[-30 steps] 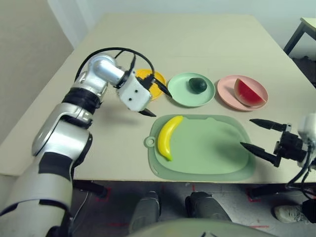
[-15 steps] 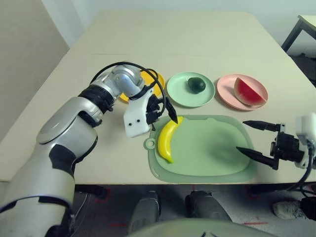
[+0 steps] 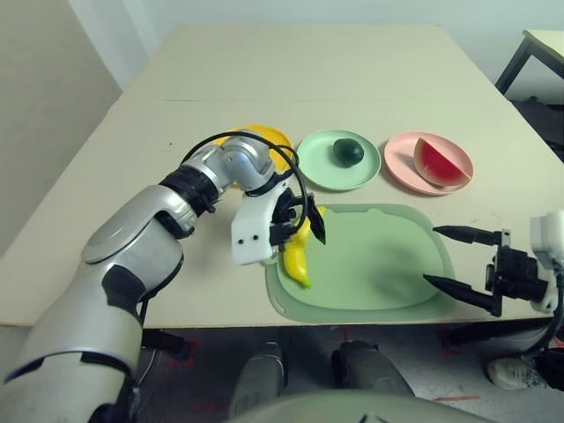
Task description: Place the fruits into color-matched plates.
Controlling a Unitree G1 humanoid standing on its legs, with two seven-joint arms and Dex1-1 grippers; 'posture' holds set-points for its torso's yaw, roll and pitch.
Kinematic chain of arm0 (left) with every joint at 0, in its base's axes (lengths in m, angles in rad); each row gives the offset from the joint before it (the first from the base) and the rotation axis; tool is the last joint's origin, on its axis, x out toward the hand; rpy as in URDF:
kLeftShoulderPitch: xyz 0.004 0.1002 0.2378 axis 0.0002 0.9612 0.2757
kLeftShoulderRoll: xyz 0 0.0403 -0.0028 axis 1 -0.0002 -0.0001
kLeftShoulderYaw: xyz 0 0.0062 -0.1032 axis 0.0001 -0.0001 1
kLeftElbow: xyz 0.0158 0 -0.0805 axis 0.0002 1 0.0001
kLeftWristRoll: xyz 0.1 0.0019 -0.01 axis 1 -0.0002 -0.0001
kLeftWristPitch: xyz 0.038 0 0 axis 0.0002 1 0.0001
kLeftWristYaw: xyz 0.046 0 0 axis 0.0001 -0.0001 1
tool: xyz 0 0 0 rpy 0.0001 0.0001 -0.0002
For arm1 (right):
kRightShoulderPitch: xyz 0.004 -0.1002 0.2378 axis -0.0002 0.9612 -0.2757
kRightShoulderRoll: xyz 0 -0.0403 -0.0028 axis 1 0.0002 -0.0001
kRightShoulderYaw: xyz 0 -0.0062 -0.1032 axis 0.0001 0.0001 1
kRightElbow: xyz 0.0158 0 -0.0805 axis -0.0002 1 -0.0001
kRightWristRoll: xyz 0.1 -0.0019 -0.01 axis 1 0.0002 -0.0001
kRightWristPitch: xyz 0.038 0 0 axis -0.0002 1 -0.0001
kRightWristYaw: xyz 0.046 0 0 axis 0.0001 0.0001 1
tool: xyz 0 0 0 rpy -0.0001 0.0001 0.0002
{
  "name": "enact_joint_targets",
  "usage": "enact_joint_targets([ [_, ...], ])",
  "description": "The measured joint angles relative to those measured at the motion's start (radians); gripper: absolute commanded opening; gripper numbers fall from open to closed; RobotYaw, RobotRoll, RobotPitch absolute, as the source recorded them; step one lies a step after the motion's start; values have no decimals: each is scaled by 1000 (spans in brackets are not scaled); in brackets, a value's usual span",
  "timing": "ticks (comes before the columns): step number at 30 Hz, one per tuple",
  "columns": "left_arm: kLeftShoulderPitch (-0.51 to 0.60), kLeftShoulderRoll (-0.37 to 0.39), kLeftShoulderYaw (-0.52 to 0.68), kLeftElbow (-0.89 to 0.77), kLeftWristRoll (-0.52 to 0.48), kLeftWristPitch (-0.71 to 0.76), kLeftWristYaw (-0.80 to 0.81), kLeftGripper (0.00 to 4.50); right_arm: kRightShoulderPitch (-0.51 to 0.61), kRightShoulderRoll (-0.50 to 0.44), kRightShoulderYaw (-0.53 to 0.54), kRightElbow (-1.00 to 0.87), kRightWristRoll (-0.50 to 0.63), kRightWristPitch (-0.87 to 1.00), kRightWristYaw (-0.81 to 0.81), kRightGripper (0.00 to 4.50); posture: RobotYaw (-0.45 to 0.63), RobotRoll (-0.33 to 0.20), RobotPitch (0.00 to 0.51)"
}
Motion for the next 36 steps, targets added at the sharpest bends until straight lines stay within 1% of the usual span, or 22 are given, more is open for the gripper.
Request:
enact_joint_targets([
  [4, 0, 0, 21, 28, 57, 0, 36, 1437, 22, 0, -3, -20, 4, 5, -7, 4500, -188, 0, 72],
  [7, 0, 5, 35, 38, 73, 1, 53, 387, 32, 0, -20, -29, 12, 9, -14, 4500, -189, 0, 69],
  [8, -1, 6, 41, 46, 76, 4, 58, 110, 36, 0, -28, -32, 18, 13, -17, 4500, -188, 0, 69],
  [9, -1, 8, 50, 56, 77, 10, 61, 32, 41, 0, -33, -36, 26, 18, -23, 4500, -188, 0, 67],
  [16, -10, 34, 90, 107, 78, 27, 64, 32, 87, 0, -90, -50, 49, 38, -30, 4500, -189, 0, 62],
  [22, -10, 43, 91, 108, 76, 29, 62, 32, 90, 1, -99, -54, 49, 44, -34, 4500, -187, 0, 61],
  [23, -10, 41, 93, 103, 72, 37, 59, 436, 92, 1, -99, -55, 49, 44, -34, 4500, -191, 0, 60],
  [24, -10, 38, 96, 98, 69, 46, 56, 690, 94, 1, -99, -56, 49, 44, -34, 4500, -191, 0, 60],
  [28, -40, 22, 107, 87, 52, 86, 32, 1962, 96, 2, -99, -58, 49, 44, -33, 4500, -201, 0, 58],
  [31, -64, 3, 132, 87, 54, 108, 21, 3002, 102, 2, -99, -59, 49, 41, -29, 4500, -204, 0, 58],
  [32, -64, -3, 134, 87, 57, 110, 21, 3315, 105, 3, -99, -59, 49, 39, -28, 4500, -206, 0, 58],
  [33, -63, -13, 135, 88, 66, 111, 22, 3738, 105, 3, -99, -59, 48, 38, -28, 4500, -207, 0, 58],
  [34, -61, -22, 135, 88, 78, 111, 23, 4011, 105, 3, -99, -59, 48, 37, -28, 4500, -209, 0, 59],
  [35, -53, -34, 135, 87, 93, 112, 27, 4450, 105, 3, -99, -59, 48, 37, -28, 4500, -211, 0, 60],
  [36, -46, -41, 135, 86, 102, 112, 30, 4450, 105, 3, -99, -59, 48, 36, -29, 4500, -212, 0, 60],
])
